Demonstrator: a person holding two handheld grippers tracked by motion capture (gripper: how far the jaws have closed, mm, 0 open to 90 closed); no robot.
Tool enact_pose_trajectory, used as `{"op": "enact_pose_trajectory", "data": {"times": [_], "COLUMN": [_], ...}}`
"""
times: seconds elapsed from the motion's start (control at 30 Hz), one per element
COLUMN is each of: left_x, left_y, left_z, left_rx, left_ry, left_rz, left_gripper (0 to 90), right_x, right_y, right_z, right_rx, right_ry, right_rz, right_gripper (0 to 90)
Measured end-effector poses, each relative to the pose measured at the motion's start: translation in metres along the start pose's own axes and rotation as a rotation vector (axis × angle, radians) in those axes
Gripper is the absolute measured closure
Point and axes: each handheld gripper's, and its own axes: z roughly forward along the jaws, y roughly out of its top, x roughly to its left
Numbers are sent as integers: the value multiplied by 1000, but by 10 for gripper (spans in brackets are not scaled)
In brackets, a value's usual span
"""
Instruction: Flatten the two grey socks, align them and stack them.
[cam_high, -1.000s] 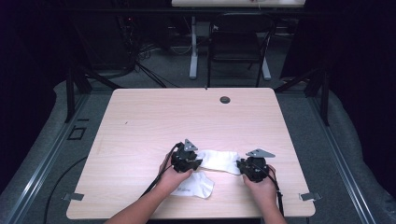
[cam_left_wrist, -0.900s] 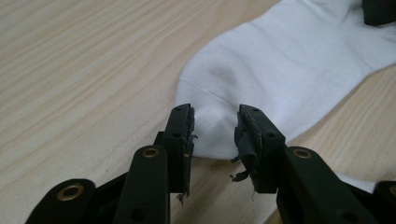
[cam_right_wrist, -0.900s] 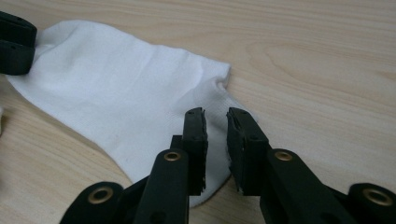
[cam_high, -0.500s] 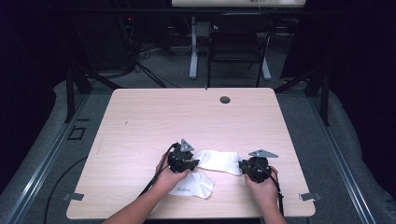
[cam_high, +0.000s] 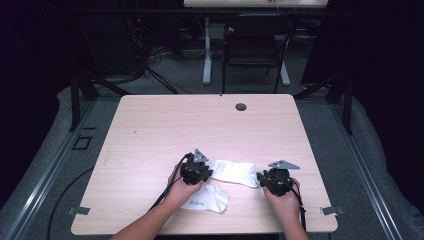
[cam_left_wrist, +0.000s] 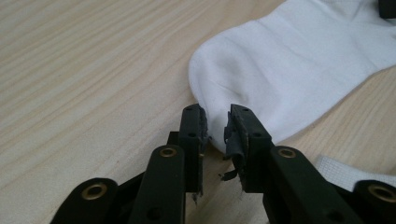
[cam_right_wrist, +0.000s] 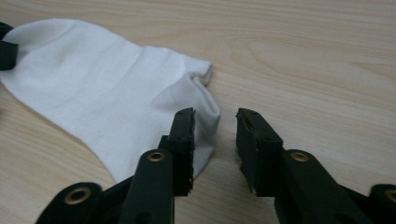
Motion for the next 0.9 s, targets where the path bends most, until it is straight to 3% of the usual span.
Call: {"op": "enact_pose_trajectory", "data": {"times": [0.2,0.5,0.9], "left_x": [1,7,12], "left_y": [1,5,7], "left_z": [-1,-13,-32], "left_rx": [5,-27,-63], "left_ry": [-10,-26,-39], "left_rz": [-14,-39,-53], "left_gripper": [837,887,892], "right_x": [4,6,19], "right_y": [3,8,21], "right_z": [-1,-5,-15], "right_rx": [21,10,-23], "right_ry": [38,85,120], "right_rz": [-19,10,-12], "right_gripper": [853,867,870]}}
